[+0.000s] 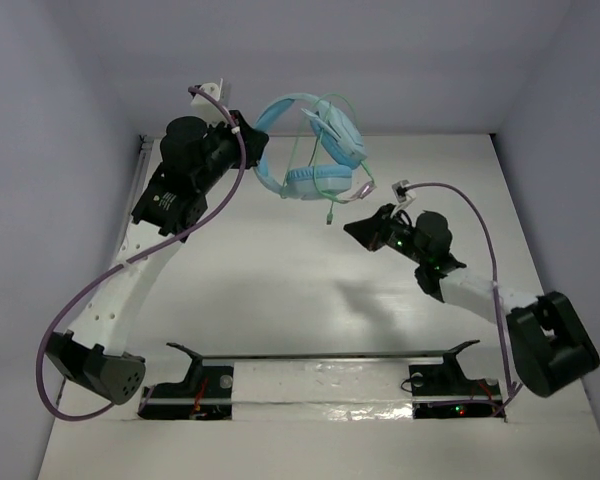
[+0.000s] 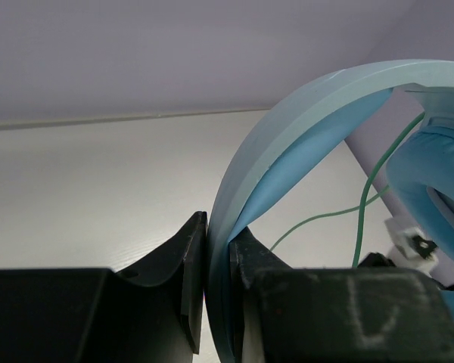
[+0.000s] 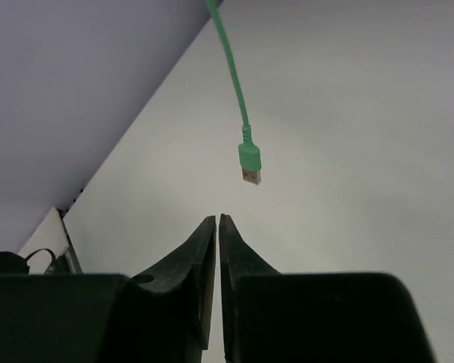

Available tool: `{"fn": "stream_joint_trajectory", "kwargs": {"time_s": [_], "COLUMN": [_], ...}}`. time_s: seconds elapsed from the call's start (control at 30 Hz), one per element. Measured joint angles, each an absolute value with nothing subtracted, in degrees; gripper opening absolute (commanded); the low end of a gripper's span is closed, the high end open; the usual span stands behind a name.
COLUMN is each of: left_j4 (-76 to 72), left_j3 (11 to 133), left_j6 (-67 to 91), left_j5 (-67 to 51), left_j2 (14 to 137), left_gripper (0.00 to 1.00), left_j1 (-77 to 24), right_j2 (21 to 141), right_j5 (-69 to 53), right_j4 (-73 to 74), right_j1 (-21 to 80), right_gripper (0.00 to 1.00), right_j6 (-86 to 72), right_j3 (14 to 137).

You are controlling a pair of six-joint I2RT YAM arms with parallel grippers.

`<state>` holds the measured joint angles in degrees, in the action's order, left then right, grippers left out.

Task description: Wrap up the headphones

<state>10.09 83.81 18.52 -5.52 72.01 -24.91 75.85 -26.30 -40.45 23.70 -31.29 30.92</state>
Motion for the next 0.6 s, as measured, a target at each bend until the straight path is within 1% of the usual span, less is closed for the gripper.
{"fn": "stream_joint_trajectory", "kwargs": {"time_s": [0.03, 0.13, 0.17, 0.27, 0.5, 0.6], "left_j4": [10.1, 10.2, 10.3, 10.6, 11.0, 11.1], "left_j3": [84.2, 84.4, 84.4, 84.4, 84.4, 84.4], "left_j6": [18.6, 18.7, 18.7, 18.7, 18.7, 18.8], "left_j5": [-5.4, -5.2, -5.2, -5.3, -5.8, -6.1], "left_j2": [72.2, 72.3, 72.3, 72.3, 72.3, 72.3], "left_gripper": [0.0, 0.0, 0.0, 0.0, 0.0, 0.0], "left_j1": [-24.9, -24.9, -24.9, -24.9, -24.9, -24.9], "right_j2": [73.5, 66.4, 65.1, 65.5, 78.0, 82.2], "right_j5": [-25.2, -20.7, -19.4, -18.4, -22.4, -22.2], "right_j4": [-40.2, -39.4, -39.4, -38.7, -34.8, -34.5], "right_j1": [23.7, 24.0, 24.0, 24.0, 24.0, 24.0], "right_gripper": [0.31, 0.54, 0.56, 0.57, 0.58, 0.58], "right_j6": [-31.3, -31.0, -30.6, -28.8, -24.0, -22.9], "right_j3": [30.2, 28.6, 28.7, 30.9, 41.7, 44.8]}}
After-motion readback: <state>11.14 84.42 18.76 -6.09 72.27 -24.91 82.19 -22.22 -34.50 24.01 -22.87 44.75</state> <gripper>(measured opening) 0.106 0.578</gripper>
